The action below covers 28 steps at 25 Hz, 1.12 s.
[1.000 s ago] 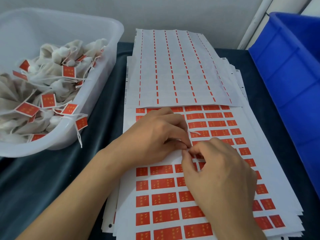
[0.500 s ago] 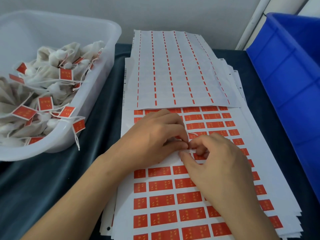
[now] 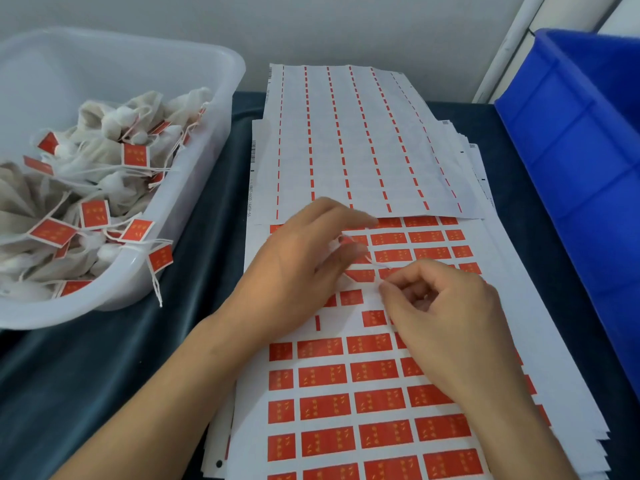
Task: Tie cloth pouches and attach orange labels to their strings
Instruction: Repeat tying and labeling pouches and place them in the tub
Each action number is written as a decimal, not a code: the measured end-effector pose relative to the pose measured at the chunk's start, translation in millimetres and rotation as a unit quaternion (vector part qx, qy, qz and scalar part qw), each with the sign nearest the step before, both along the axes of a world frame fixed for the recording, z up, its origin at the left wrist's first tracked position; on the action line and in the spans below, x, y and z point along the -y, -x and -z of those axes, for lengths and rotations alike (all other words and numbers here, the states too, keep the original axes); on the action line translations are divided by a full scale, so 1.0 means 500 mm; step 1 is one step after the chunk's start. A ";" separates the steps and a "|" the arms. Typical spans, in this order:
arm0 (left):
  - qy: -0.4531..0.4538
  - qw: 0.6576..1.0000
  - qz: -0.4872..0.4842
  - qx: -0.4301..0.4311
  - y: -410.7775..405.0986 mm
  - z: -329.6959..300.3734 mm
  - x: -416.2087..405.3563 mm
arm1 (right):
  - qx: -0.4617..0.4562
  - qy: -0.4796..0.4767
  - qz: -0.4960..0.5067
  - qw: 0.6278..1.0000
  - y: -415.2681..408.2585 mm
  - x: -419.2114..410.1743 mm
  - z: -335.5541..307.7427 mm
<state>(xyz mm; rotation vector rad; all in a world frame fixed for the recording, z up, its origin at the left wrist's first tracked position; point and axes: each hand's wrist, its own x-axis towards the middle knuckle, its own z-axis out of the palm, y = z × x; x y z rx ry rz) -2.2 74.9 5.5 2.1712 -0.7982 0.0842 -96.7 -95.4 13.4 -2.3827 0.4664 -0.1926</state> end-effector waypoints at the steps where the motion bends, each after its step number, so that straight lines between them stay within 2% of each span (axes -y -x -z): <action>1: 0.014 0.999 -0.029 -0.009 0.001 -0.002 0.000 | 0.011 -0.016 0.011 1.000 0.000 0.005 0.001; 5: 0.006 0.988 -0.143 -0.065 -0.002 0.001 -0.006 | 0.056 -0.114 0.054 0.990 0.006 0.025 0.003; 10: -0.015 0.984 -0.142 -0.110 -0.010 0.004 -0.003 | 0.115 -0.261 0.089 0.955 -0.006 0.048 -0.025; 18: 0.037 0.981 -0.087 -0.167 -0.015 -0.028 -0.009 | 0.127 -0.278 -0.039 0.951 -0.131 0.033 -0.047; 24: 0.084 0.980 0.002 -0.178 -0.028 -0.047 -0.005 | 0.136 -0.282 -0.078 0.947 -0.138 0.024 -0.004; 28: 0.136 0.971 0.001 -0.195 -0.037 -0.049 0.014 | 0.139 -0.323 -0.100 0.931 -0.132 0.031 -0.001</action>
